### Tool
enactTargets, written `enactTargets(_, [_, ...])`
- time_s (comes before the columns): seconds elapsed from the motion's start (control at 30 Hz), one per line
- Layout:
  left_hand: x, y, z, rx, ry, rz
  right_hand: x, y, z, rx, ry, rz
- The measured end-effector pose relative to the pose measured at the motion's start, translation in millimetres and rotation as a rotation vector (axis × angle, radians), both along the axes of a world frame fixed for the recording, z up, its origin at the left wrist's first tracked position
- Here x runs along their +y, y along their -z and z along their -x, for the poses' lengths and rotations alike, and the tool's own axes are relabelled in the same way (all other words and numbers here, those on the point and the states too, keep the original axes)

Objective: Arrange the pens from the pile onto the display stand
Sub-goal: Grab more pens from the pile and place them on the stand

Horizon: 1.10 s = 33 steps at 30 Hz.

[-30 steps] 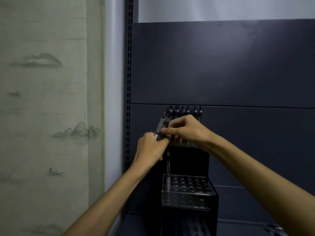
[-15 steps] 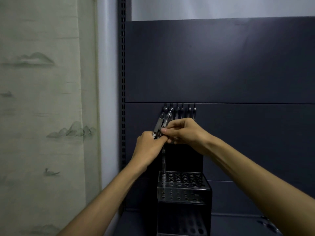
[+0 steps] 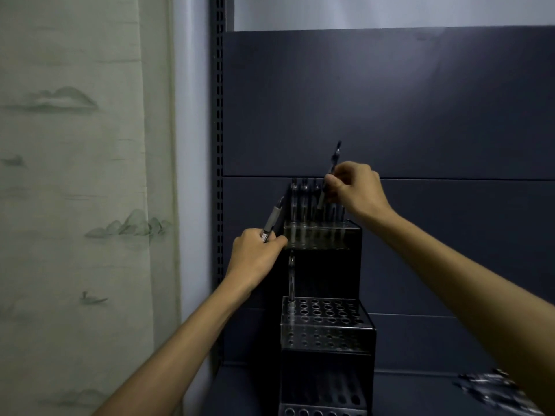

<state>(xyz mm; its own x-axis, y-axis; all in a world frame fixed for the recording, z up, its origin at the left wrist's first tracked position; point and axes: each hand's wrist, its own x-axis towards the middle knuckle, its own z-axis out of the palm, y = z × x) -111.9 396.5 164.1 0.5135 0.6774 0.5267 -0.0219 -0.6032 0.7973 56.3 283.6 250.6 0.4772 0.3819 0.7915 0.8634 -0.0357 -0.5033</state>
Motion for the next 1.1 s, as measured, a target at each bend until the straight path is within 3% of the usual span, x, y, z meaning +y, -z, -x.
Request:
enactTargets(0.5, [8.9,3.3,1.0,-0.018,0.001,-0.026,18.8,14.3,-0.6,-0.145,0.125,0.182])
enactTargets(1.1, [7.1,7.4,-4.0,0.004,0.048,-0.006,15.9,31.2,3.5,-0.094,0.159,0.292])
